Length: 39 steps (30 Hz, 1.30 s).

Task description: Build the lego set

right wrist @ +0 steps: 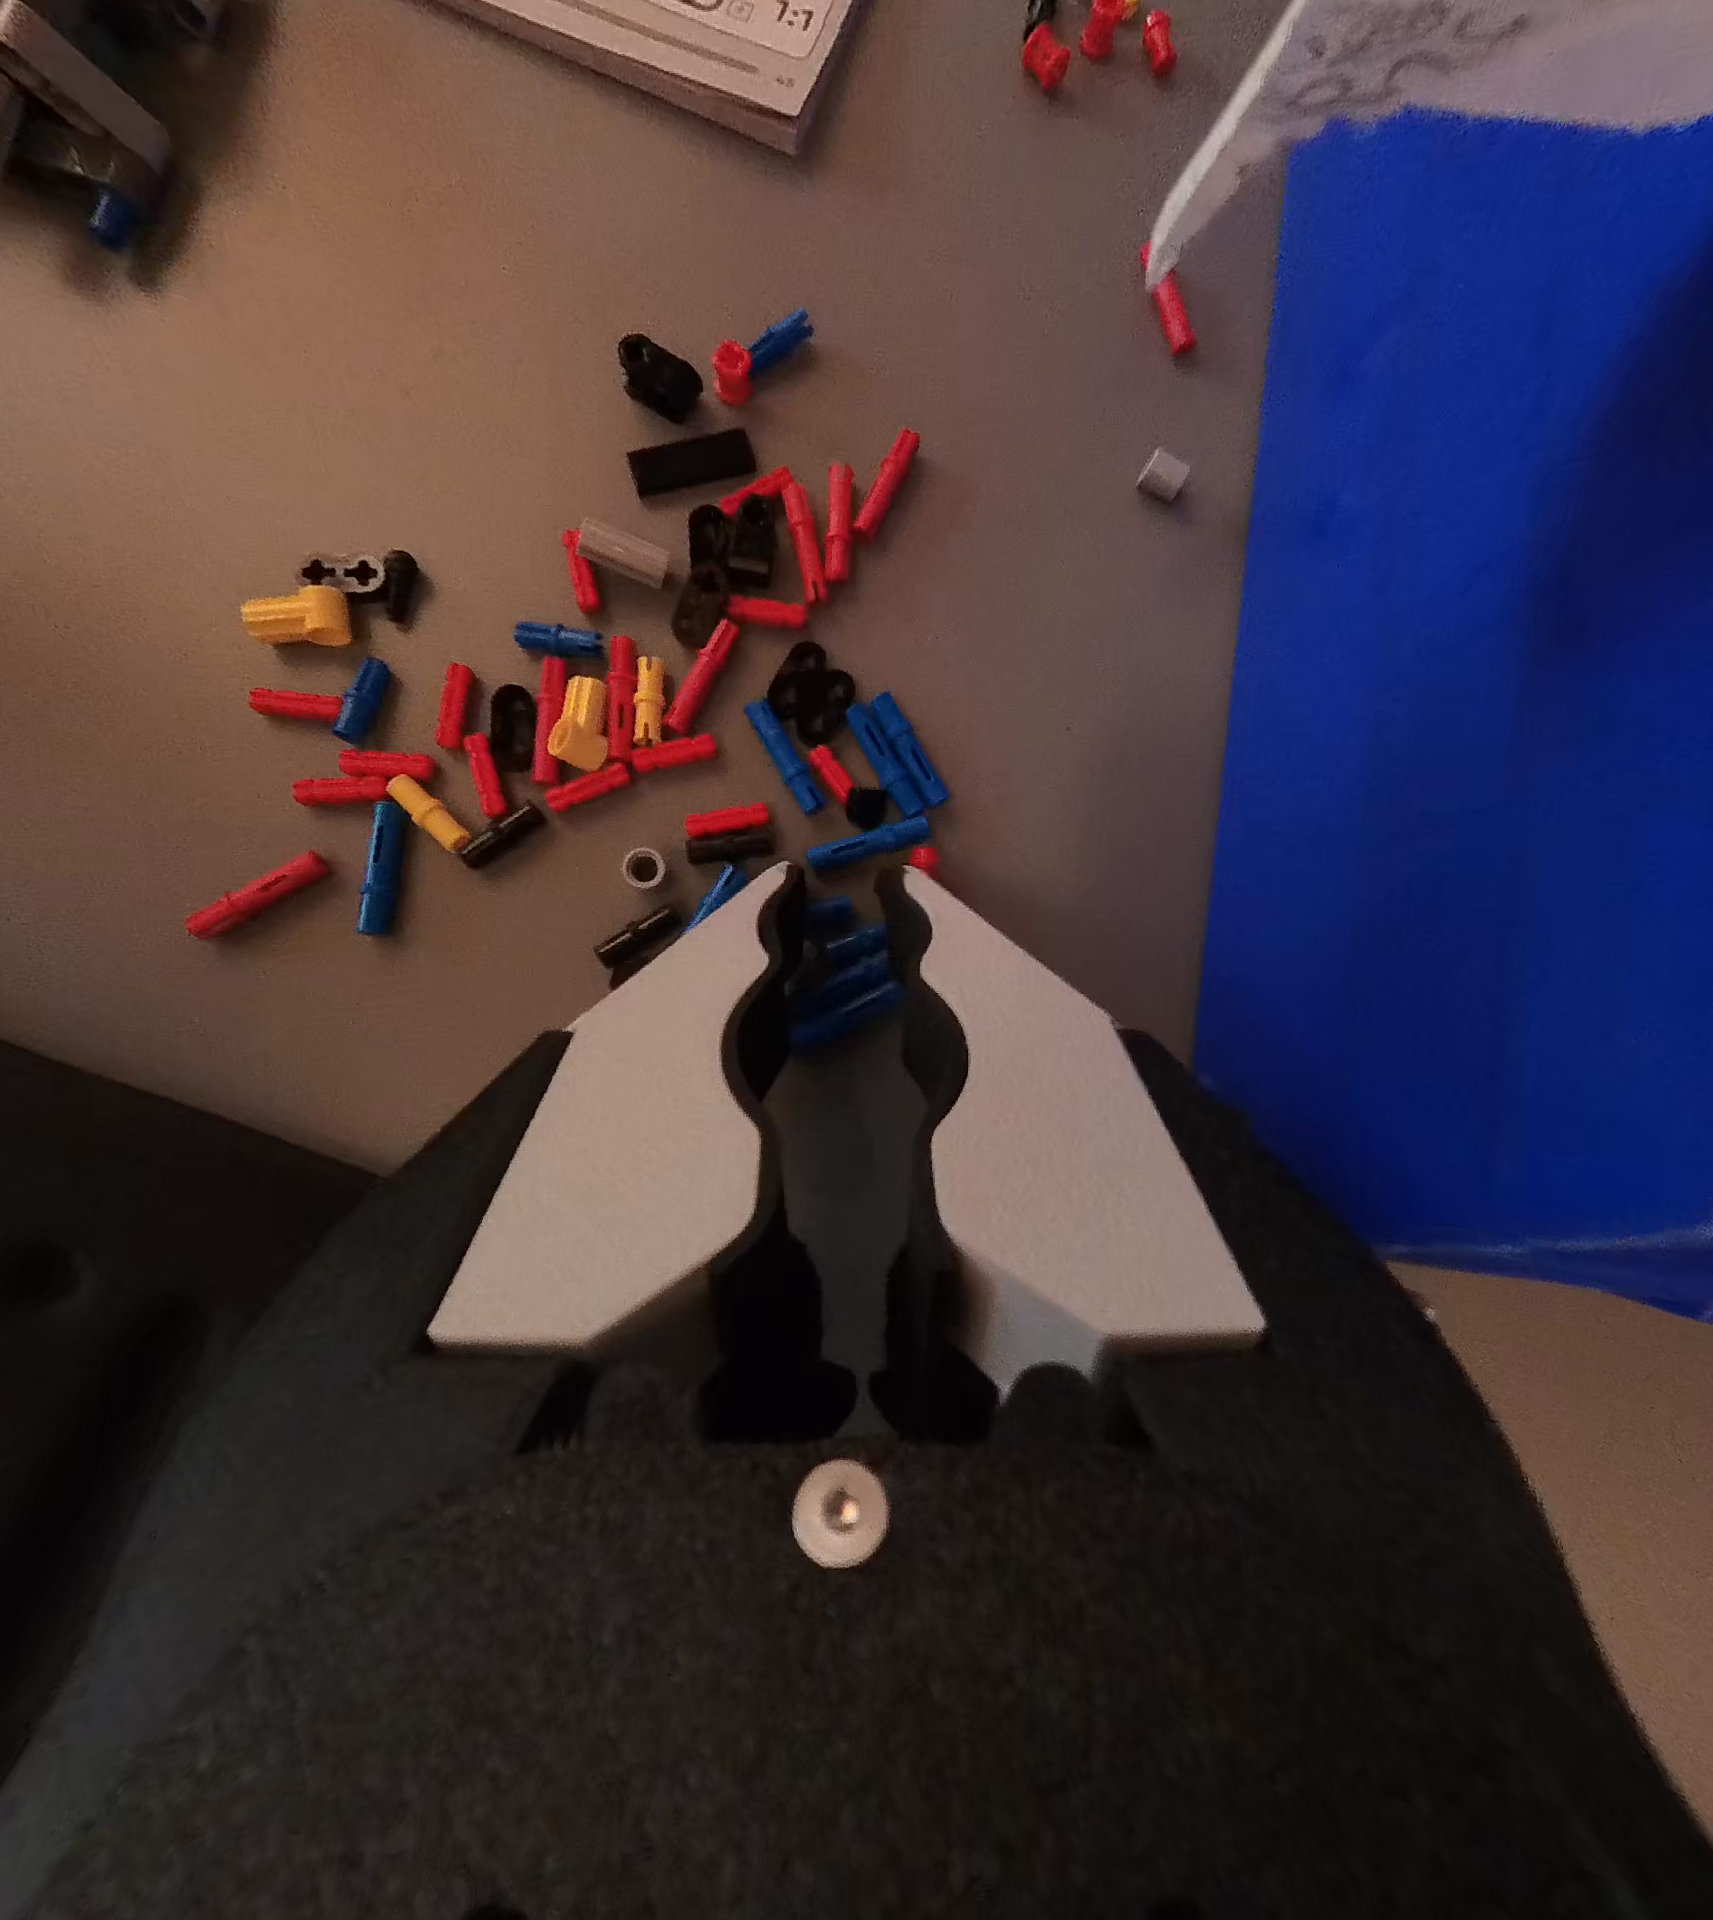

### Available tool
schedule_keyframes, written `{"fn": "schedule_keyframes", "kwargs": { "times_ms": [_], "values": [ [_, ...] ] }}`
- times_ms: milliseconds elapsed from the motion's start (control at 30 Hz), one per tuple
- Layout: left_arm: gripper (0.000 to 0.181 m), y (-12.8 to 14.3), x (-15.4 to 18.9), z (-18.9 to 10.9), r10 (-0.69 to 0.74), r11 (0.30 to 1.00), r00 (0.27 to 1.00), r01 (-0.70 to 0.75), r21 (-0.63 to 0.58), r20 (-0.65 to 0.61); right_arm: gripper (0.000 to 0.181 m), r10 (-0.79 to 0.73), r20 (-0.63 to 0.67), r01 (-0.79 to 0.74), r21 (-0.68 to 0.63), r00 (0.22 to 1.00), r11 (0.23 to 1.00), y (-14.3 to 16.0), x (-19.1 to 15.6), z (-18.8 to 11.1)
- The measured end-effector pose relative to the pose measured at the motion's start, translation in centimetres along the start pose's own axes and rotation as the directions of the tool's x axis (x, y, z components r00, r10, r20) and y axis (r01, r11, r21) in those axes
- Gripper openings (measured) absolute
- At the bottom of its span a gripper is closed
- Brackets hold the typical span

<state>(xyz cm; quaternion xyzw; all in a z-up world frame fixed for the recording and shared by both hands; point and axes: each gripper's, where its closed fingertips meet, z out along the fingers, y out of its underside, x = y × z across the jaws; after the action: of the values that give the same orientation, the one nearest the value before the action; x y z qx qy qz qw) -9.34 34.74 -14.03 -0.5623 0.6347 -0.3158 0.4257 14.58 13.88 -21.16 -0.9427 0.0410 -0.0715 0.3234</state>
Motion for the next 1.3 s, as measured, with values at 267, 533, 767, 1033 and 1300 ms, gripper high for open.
{"fn": "schedule_keyframes", "kwargs": {
  "times_ms": [267, 533, 767, 1033, 1300],
  "values": [
    [0.030, 0.1, -0.1, 0.0, -0.003, 1.000, 1.000, 0.003, -0.004, 0.002, 0.016, 0.025, -0.078, -0.022, 0.038, 0.997, 0.999, -0.7, 1.2, -0.5],
    [0.030, 0.2, 0.0, 0.1, -0.003, 1.000, 1.000, 0.003, -0.008, -0.002, 0.012, 0.087, -0.078, -0.083, 0.051, 0.993, 0.995, -0.1, 1.8, 0.3],
    [0.030, 0.2, -0.2, 0.2, -0.010, 1.000, 1.000, 0.010, -0.004, -0.002, 0.004, 0.074, -0.070, -0.069, 0.069, 0.995, 0.995, -1.1, 1.3, -0.5],
    [0.030, 0.1, -0.1, 0.1, -0.066, 0.998, 0.998, 0.066, 0.005, -0.020, 0.004, -0.187, 0.243, 0.142, 0.191, 0.952, 0.971, -6.9, -13.2, -0.9],
    [0.030, 0.0, -0.3, -0.2, -0.064, 0.998, 0.998, 0.064, 0.005, -0.012, 0.005, -0.240, 0.334, 0.202, 0.145, 0.912, 0.969, -7.1, -17.9, 1.8]
  ]
}}
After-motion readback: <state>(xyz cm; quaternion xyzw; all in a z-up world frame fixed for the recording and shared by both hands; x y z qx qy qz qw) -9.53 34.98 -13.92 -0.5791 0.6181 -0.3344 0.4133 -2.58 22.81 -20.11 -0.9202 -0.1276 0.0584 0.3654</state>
